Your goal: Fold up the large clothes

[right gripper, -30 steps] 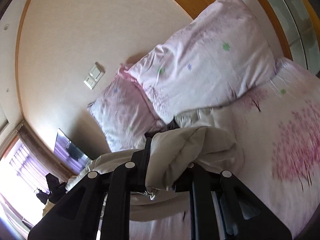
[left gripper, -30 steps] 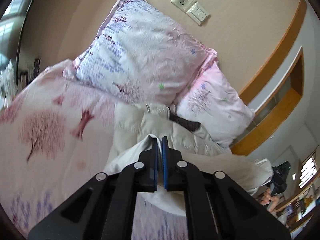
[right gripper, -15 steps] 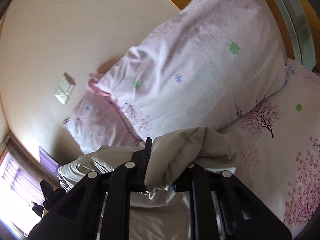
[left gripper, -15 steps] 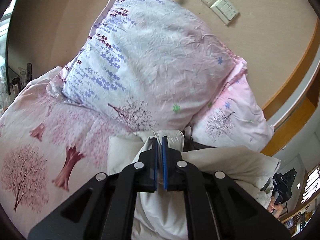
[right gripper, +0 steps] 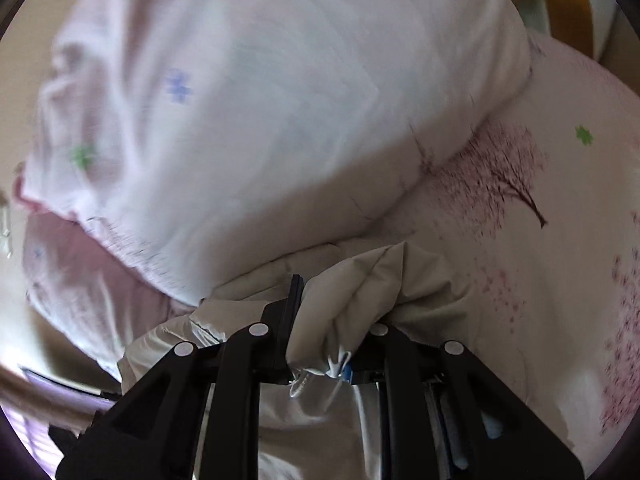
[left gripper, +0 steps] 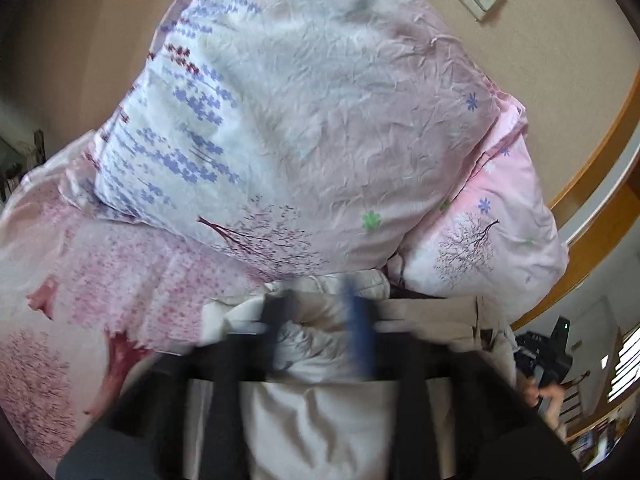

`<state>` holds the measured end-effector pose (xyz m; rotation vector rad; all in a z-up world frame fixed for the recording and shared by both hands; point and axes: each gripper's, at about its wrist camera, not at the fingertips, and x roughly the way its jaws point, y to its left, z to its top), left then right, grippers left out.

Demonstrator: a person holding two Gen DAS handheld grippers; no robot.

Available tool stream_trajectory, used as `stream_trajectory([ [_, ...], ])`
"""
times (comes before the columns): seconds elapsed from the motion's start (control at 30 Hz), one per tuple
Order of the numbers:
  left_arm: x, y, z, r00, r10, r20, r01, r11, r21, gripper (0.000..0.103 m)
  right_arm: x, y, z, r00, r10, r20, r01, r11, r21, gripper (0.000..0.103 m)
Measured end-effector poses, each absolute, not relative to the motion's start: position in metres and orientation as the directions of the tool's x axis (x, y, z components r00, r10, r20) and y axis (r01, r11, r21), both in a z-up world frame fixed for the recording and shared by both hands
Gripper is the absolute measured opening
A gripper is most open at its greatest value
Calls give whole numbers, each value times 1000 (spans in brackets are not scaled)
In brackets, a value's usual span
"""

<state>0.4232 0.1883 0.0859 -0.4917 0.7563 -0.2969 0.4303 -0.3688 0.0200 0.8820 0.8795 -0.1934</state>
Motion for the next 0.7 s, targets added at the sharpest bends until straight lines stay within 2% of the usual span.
stream_trajectory([
  [0.03,419,191,87,700,-409,-585,81,860,-504,76,432,-370,19,636,192,-747,498,637,588,18],
  [0.07,417,193,87,702,-399,-590,81,867,-491,77,435,-371,18,625,199,-755,508,631,587,21],
  [0.13,417,198,83,683,-384,-621,76,884,-462,79,438,-373,19,621,235,-748,493,625,606,37],
  [0.2,418,203,74,660,-376,-650,65,891,-450,80,436,-380,24,650,285,-705,455,597,661,47],
  [0.23,418,205,69,648,-374,-663,60,894,-445,80,430,-387,29,683,314,-660,421,569,706,51],
  [0.33,418,205,54,619,-389,-683,71,893,-445,80,416,-397,43,724,325,-608,351,586,731,52],
  [0.47,418,195,44,602,-378,-704,107,911,-398,80,396,-391,70,741,167,-650,303,781,546,56],
  [0.53,419,189,39,591,-379,-712,124,915,-383,80,393,-387,75,729,126,-673,277,845,458,62],
  [0.6,421,185,37,584,-376,-719,133,918,-373,79,397,-385,70,682,108,-723,256,891,374,62],
  [0.67,423,181,35,584,-372,-721,136,921,-365,75,404,-383,67,650,79,-756,253,916,313,62],
  [0.7,425,181,34,585,-376,-718,137,919,-370,69,409,-376,64,638,55,-768,252,928,276,62],
])
